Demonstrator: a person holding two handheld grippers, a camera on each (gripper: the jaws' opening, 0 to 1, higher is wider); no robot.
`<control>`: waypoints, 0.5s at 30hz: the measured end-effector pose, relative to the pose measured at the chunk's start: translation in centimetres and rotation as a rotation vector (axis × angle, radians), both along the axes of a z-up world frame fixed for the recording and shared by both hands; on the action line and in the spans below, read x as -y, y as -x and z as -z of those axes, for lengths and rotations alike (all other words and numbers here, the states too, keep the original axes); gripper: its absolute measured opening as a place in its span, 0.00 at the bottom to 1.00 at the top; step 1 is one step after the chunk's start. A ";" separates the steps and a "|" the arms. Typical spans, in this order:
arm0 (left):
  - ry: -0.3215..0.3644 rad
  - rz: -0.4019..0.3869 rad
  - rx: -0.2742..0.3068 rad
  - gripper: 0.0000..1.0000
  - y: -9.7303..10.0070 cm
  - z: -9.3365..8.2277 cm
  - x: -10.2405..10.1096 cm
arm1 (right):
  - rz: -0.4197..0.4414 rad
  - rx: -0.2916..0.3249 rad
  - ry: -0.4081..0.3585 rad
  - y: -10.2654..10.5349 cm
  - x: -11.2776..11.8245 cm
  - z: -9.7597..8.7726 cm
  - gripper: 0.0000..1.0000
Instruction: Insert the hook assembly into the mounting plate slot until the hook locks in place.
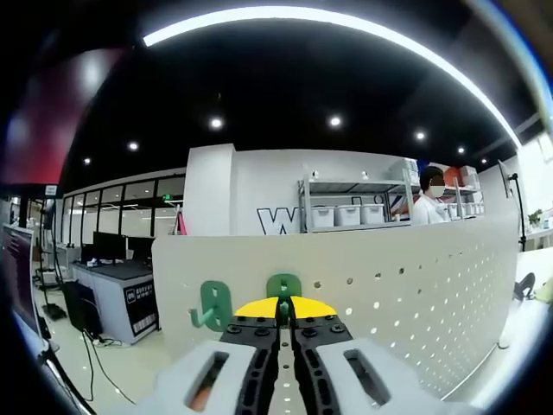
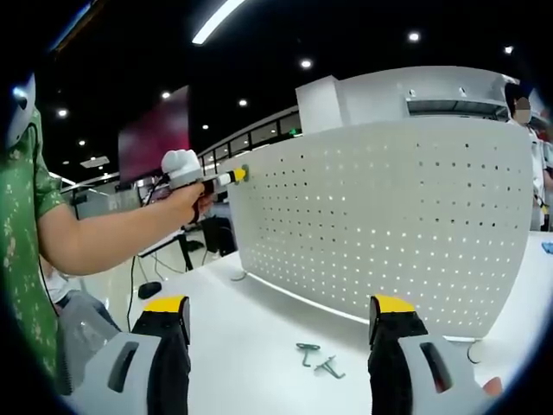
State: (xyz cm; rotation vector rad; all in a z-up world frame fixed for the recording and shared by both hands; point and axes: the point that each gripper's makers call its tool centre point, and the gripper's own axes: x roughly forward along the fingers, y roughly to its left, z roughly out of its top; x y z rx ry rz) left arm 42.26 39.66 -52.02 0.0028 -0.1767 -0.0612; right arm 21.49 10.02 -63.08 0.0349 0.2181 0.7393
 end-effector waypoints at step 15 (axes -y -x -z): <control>-0.012 -0.007 -0.010 0.03 -0.2 0.0 0.1 | -0.001 -0.003 -0.001 0.0 -0.1 0.1 0.87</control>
